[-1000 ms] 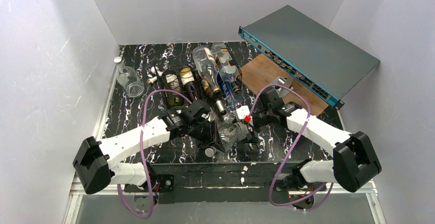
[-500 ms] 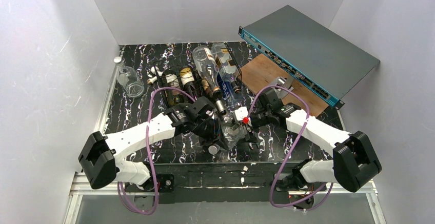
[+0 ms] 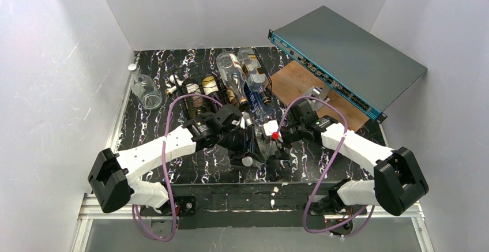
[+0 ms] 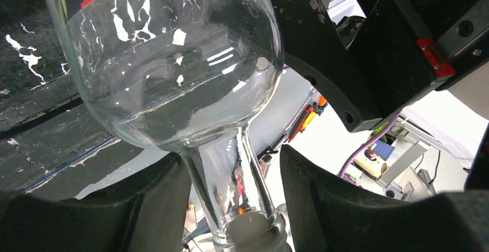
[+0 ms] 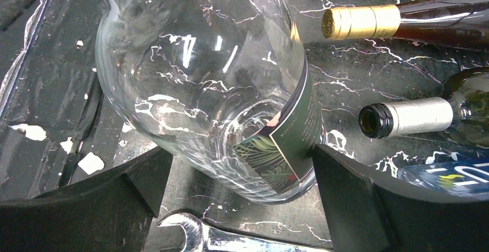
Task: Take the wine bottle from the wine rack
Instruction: Place the wine bottle at the center of the board.
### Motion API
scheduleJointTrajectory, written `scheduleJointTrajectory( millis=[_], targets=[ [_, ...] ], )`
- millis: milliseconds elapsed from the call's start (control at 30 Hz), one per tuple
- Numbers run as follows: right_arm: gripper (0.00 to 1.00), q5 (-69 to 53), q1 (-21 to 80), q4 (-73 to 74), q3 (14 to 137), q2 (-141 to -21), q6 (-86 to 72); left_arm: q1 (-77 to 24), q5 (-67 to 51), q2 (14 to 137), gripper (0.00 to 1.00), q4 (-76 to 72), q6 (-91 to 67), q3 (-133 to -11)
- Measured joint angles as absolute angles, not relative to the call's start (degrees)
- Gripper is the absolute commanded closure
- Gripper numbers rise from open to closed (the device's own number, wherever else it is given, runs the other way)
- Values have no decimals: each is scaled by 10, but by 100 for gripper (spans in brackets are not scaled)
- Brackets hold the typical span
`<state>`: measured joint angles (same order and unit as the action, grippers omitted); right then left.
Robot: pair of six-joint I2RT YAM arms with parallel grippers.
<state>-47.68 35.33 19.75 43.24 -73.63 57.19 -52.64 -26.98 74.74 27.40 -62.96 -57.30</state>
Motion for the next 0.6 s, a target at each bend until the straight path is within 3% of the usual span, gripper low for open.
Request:
scheduleJointTrajectory(
  millis=[200, 600],
  targets=[
    [0, -477, 353, 195, 432, -742, 572, -522, -277, 743, 33, 253, -626, -573],
    [0, -481, 350, 194, 432, -764, 564, -503, -285, 707, 21, 175, -616, -547]
  ],
)
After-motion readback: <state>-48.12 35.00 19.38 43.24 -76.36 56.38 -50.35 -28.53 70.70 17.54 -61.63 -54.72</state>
